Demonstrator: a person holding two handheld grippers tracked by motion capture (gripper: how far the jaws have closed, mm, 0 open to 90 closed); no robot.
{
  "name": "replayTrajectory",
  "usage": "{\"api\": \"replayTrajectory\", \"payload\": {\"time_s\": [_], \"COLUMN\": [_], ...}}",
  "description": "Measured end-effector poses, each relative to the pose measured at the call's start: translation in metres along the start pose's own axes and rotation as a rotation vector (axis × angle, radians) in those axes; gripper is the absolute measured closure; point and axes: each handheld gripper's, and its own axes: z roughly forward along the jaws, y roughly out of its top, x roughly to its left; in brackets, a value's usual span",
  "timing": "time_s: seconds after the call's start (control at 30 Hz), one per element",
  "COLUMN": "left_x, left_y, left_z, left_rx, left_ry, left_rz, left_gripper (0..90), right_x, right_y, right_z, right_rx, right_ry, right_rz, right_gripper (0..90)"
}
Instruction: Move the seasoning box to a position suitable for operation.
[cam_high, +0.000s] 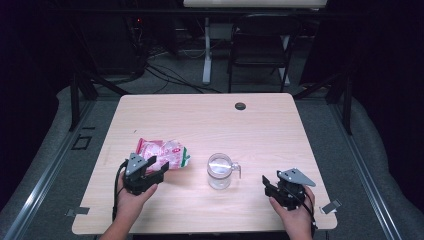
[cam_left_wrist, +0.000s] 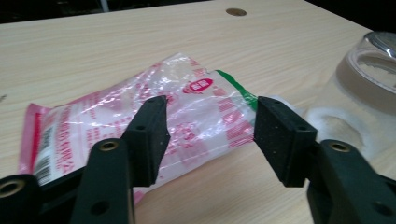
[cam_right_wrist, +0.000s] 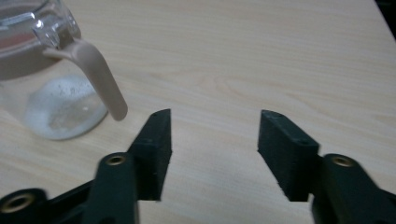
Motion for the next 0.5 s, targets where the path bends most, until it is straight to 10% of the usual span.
{"api": "replayTrajectory", "payload": {"time_s": [0.13,0.5], "left_x": [-0.001,0.018], "left_y": [-0.001,-0.017], "left_z": [0.003,-0.025], "left_rx": [0.02,-0.018], "left_ry": [-0.01,0.007], "left_rz": [0.009,-0.093], "left_gripper": [48.8,55.4], "right_x": [-0.001,0.029], "right_y": [0.0,0.011], "right_z": [-0.001,0.018], "right_rx": [0.011,-0.008], "right_ry": [0.05,0.161], "right_rz": [0.027,-0.112], "right_gripper": [56.5,65.7]}}
